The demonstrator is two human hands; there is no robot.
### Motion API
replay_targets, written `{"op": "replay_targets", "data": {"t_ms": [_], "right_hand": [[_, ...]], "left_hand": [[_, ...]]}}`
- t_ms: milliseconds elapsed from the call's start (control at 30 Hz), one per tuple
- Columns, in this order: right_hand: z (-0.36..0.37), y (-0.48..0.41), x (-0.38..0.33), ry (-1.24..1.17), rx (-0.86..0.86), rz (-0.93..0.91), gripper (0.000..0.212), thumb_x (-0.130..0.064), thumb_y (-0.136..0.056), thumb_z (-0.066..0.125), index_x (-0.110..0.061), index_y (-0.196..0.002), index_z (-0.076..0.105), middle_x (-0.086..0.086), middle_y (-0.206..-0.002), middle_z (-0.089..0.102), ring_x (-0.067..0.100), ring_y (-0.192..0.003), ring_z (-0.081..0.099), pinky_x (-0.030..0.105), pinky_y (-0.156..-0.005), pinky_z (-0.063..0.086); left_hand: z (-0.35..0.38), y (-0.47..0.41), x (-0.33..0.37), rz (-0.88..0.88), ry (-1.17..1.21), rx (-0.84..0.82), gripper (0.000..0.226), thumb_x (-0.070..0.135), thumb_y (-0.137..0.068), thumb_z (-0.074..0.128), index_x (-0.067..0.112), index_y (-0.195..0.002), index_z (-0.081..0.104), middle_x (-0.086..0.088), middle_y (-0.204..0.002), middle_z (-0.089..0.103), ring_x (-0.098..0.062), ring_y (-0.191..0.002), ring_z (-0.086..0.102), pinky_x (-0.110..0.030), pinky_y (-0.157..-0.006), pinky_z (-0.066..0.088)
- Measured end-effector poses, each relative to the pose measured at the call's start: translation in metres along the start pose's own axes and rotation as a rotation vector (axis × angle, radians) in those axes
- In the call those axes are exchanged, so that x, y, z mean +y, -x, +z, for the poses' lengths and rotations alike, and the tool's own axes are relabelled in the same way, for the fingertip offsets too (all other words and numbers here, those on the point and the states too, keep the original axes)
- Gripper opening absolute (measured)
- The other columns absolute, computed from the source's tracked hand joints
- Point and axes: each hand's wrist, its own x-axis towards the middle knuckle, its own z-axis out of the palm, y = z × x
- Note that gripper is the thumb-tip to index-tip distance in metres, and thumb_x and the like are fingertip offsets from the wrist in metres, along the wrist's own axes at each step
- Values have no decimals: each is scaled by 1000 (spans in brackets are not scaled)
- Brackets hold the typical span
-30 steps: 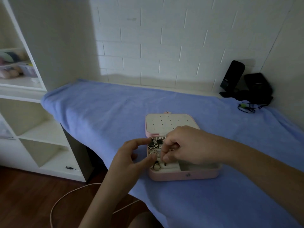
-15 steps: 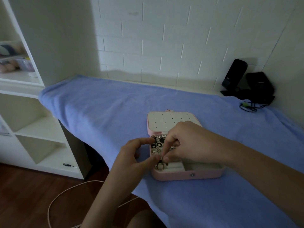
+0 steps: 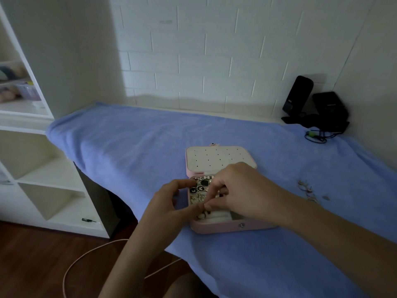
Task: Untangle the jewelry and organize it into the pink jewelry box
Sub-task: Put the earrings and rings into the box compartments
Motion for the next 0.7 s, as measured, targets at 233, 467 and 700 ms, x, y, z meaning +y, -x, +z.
{"op": "replay_targets", "data": {"t_ms": [233, 467, 700], "right_hand": [[-2, 12, -7, 175, 34, -149, 17, -34, -87, 57, -32, -94, 72, -9, -76, 58, 10, -77, 56, 20, -58, 39], [-58, 19, 24, -88, 25, -43, 10, -26, -82, 69, -20, -81, 77, -10, -73, 70, 5, -70, 61, 19, -65, 45], [-96, 29, 119, -2, 62, 372, 4, -23, -79, 74, -27, -78, 73, -8, -84, 72, 4, -73, 61, 19, -64, 44]], "left_hand": [[6, -1, 3, 5, -21, 42, 31, 23, -82, 68, 29, -111, 58, 13, -102, 59, 1, -85, 57, -7, -61, 46], [8, -2, 5, -49, -21, 31, 39, 20, -74, 76, 31, -107, 57, 19, -98, 57, 5, -89, 51, 0, -61, 40], [9, -8, 3, -128, -32, 29, 43, 26, -69, 80, 33, -106, 58, 6, -108, 60, -13, -101, 55, -26, -82, 48]]}}
